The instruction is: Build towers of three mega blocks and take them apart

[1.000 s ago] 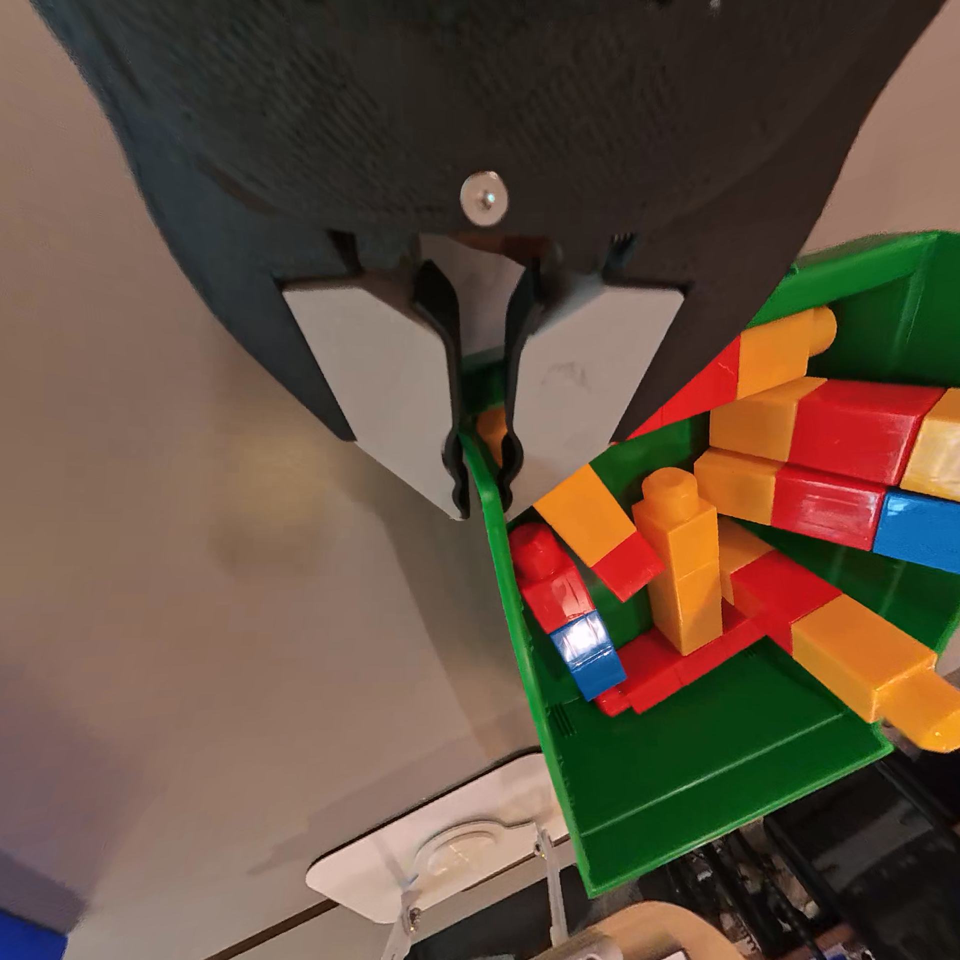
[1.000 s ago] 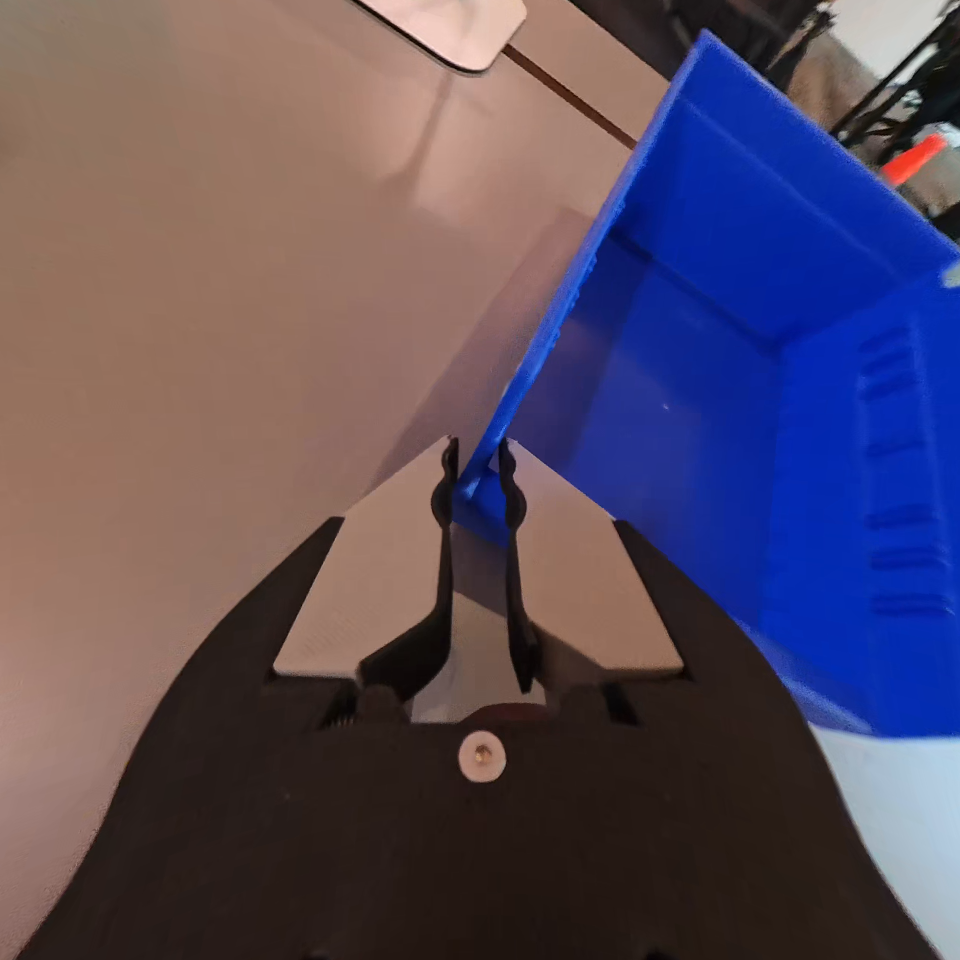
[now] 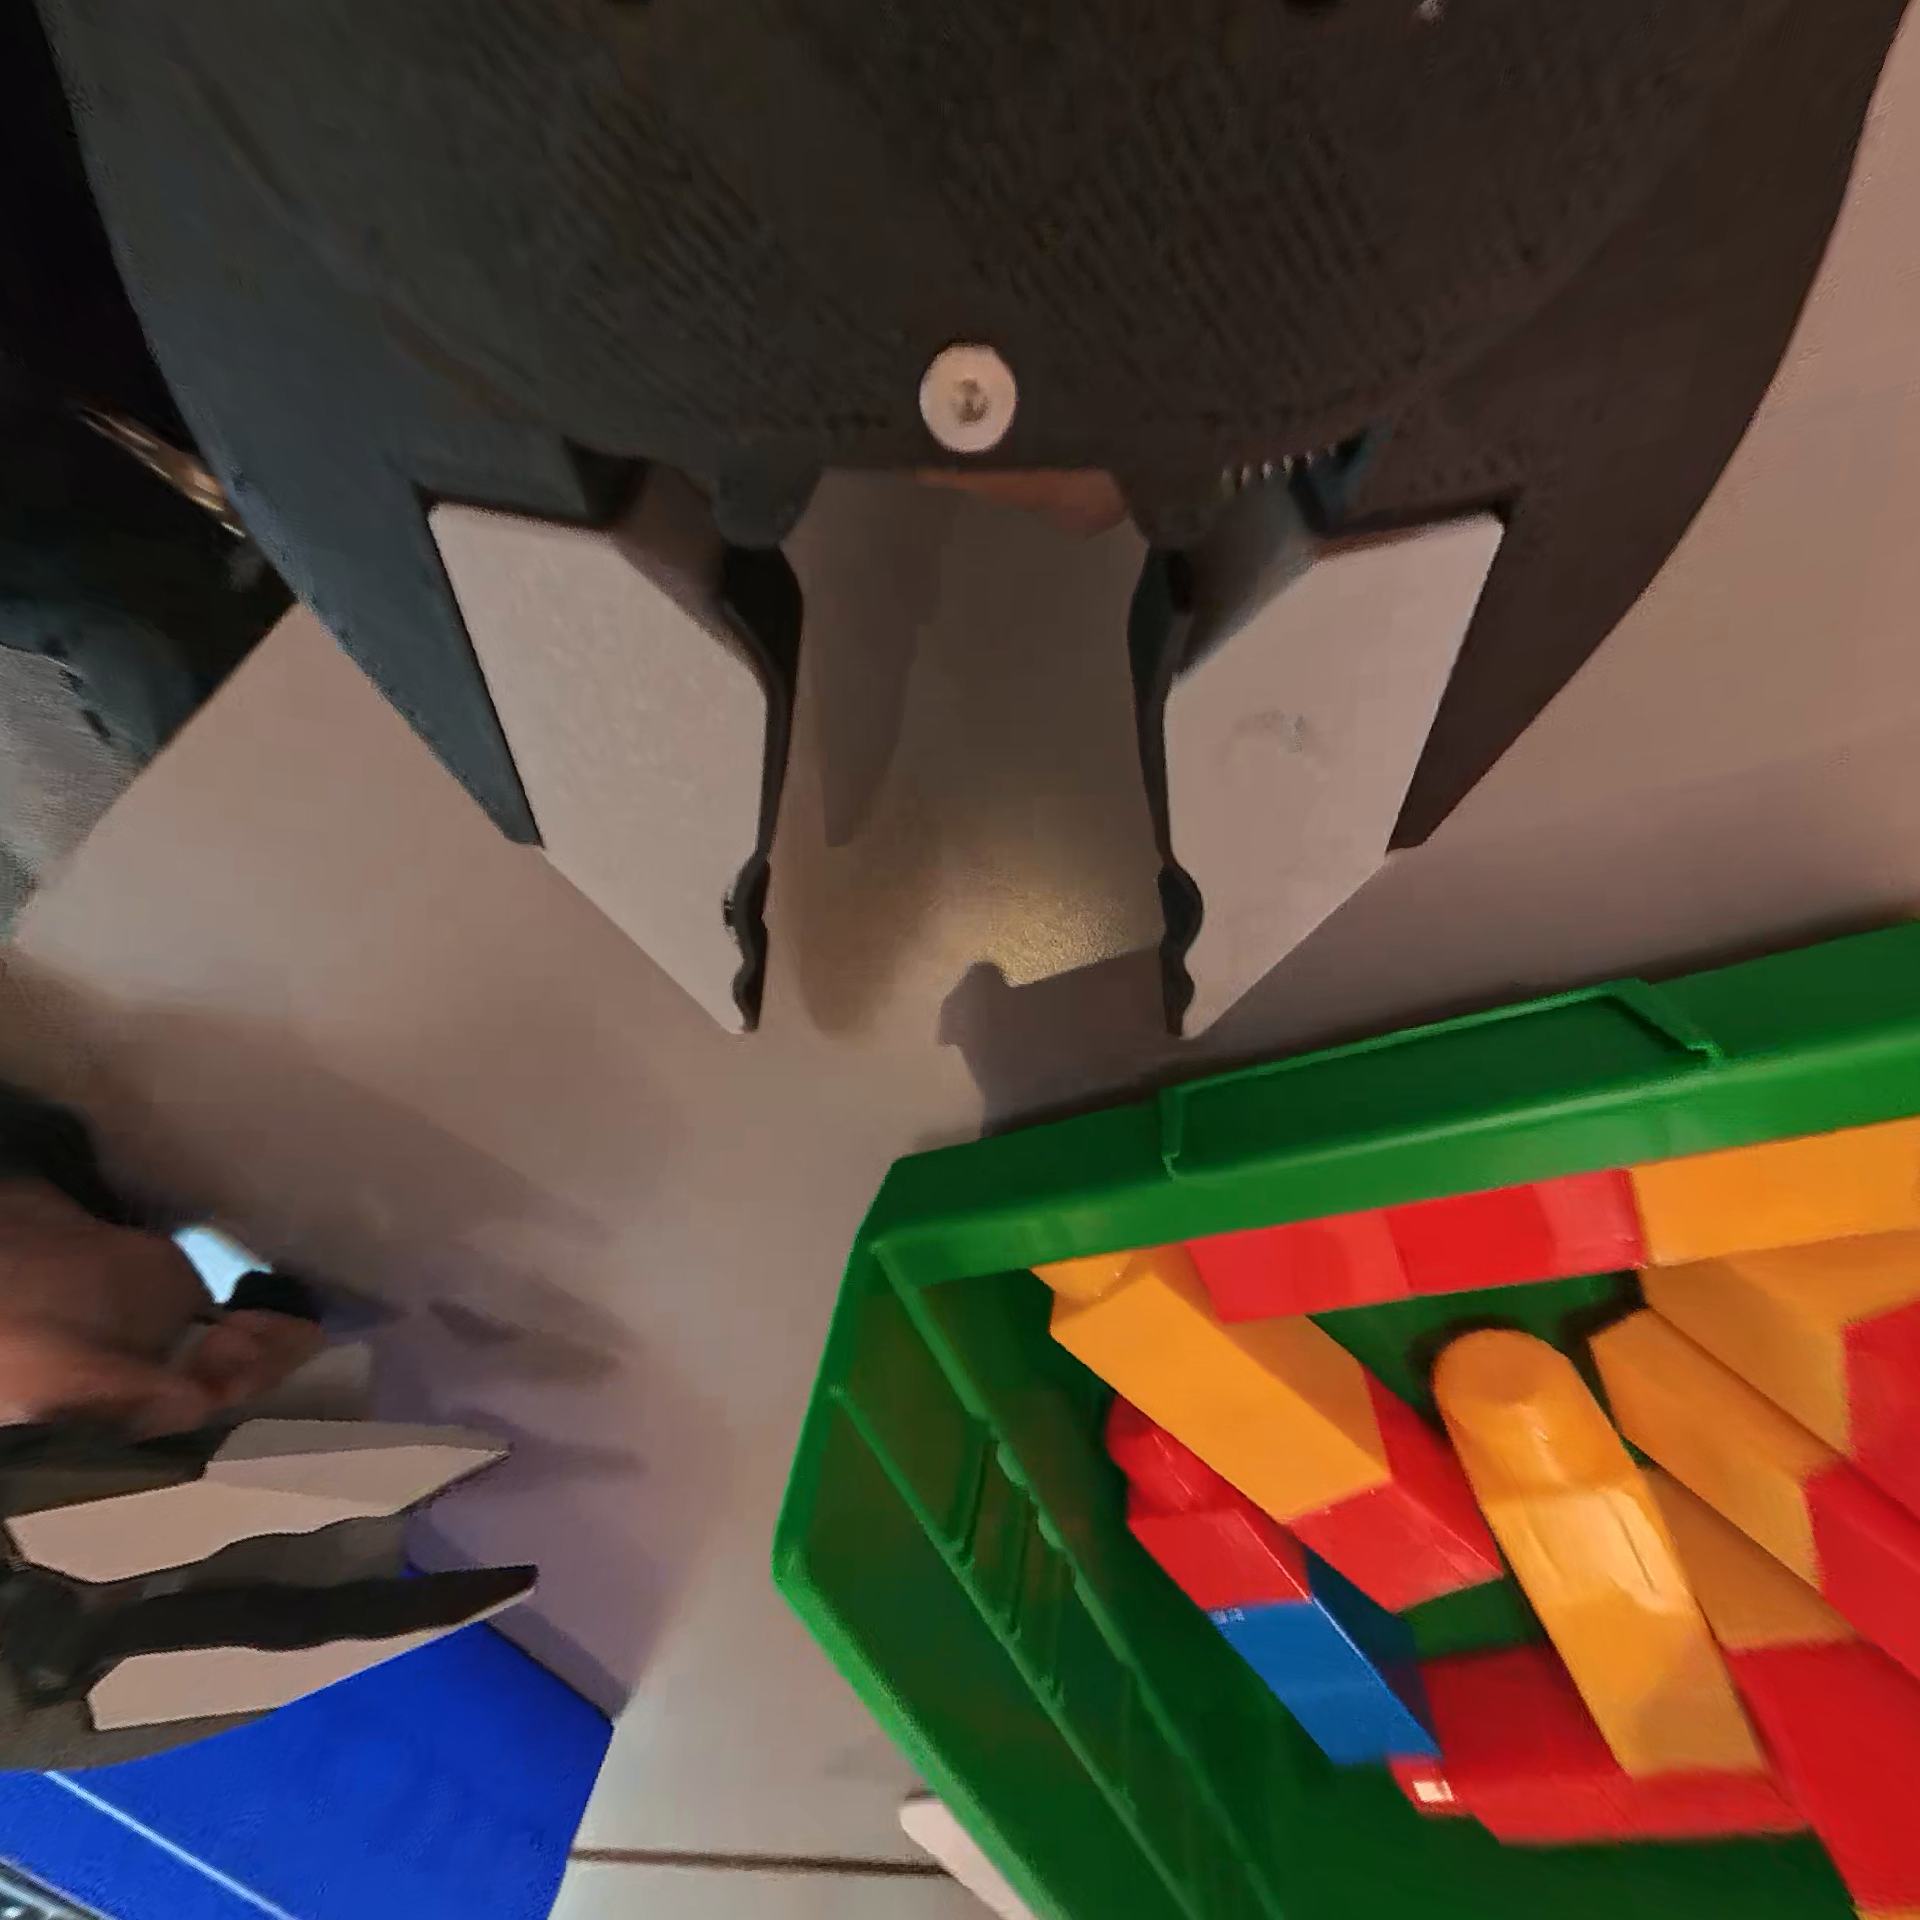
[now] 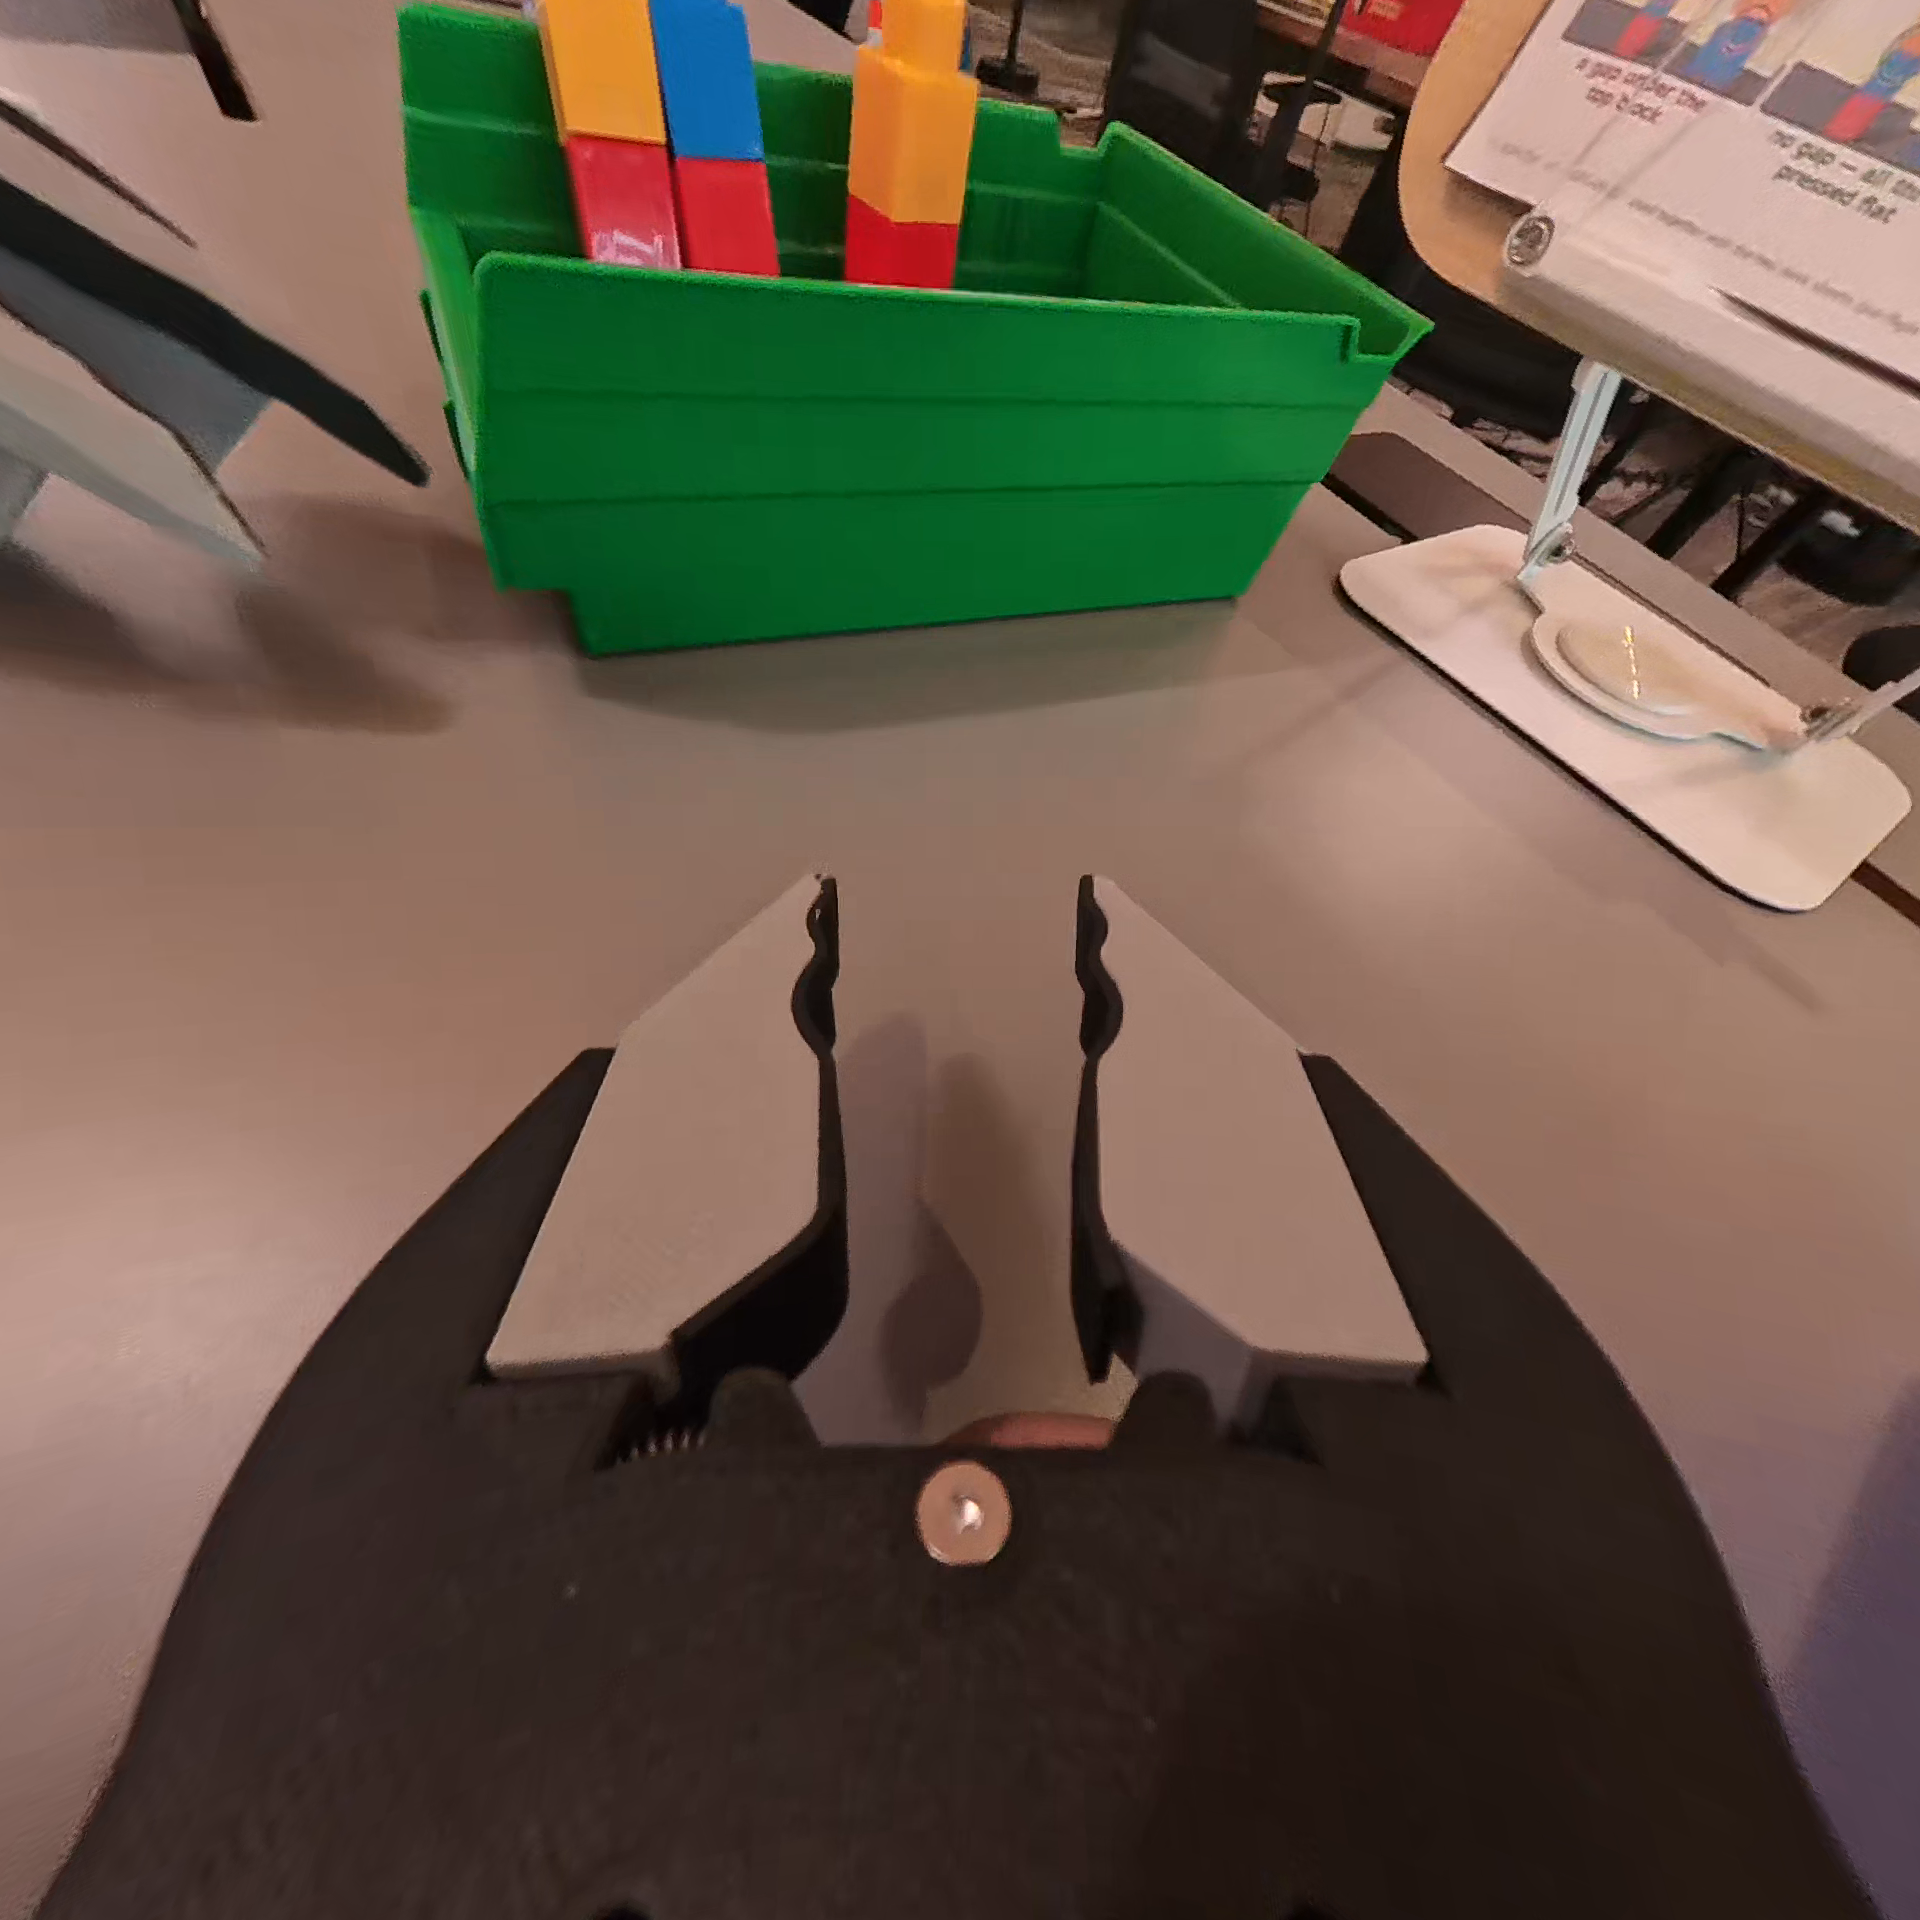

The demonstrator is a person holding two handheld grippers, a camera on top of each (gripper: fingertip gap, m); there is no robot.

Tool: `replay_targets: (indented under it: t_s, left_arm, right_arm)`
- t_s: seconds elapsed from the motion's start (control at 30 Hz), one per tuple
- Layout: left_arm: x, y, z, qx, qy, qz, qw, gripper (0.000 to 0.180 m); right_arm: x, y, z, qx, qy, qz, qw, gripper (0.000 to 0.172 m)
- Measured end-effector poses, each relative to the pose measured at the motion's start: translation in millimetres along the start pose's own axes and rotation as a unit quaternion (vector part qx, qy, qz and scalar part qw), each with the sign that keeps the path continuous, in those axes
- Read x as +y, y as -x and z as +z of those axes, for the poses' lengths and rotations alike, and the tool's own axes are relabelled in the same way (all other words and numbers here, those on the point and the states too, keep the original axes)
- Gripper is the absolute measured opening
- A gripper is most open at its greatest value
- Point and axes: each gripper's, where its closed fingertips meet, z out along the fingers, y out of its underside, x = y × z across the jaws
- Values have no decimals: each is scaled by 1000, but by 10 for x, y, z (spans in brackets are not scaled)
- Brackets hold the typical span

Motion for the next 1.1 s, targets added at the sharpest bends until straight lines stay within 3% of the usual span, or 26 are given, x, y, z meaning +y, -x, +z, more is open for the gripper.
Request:
replay_targets:
  t_s: [0.1,0.2,0.3,0.47,0.6,0.77,0.83,0.9,1.1]
  left_arm:
    - [-114,20,2,2,-32,-13,999,72]
    - [-266,175,-70,-49,-69,13,996,63]
    - [-489,341,-327,-95,-76,21,992,73]
    - [-996,793,-812,-195,-133,20,971,72]
    - [-1128,1354,-678,-275,-76,17,958,79]
    - [-1024,1733,-278,-282,32,-14,959,82]
    - [-976,1774,-153,-273,55,-9,960,56]
    - [-1017,1766,-128,-278,49,6,959,44]
    - [-1072,1664,-204,-288,-3,39,957,41]
  right_arm:
    - [-51,-22,-55,11,-23,-16,1000,42]
    - [-20,36,-67,-5,-13,-7,1000,43]
    - [-24,66,-94,-9,-15,1,1000,43]
    - [-35,133,-65,-10,-11,-5,1000,42]
    - [-3,163,-26,-2,4,-27,1000,42]
    - [15,123,-94,20,5,-22,1000,42]
    - [10,126,-120,13,3,-9,1000,41]
    - [-10,117,-150,12,-3,-1,1000,40]
    - [92,115,-108,-4,24,16,1000,40]
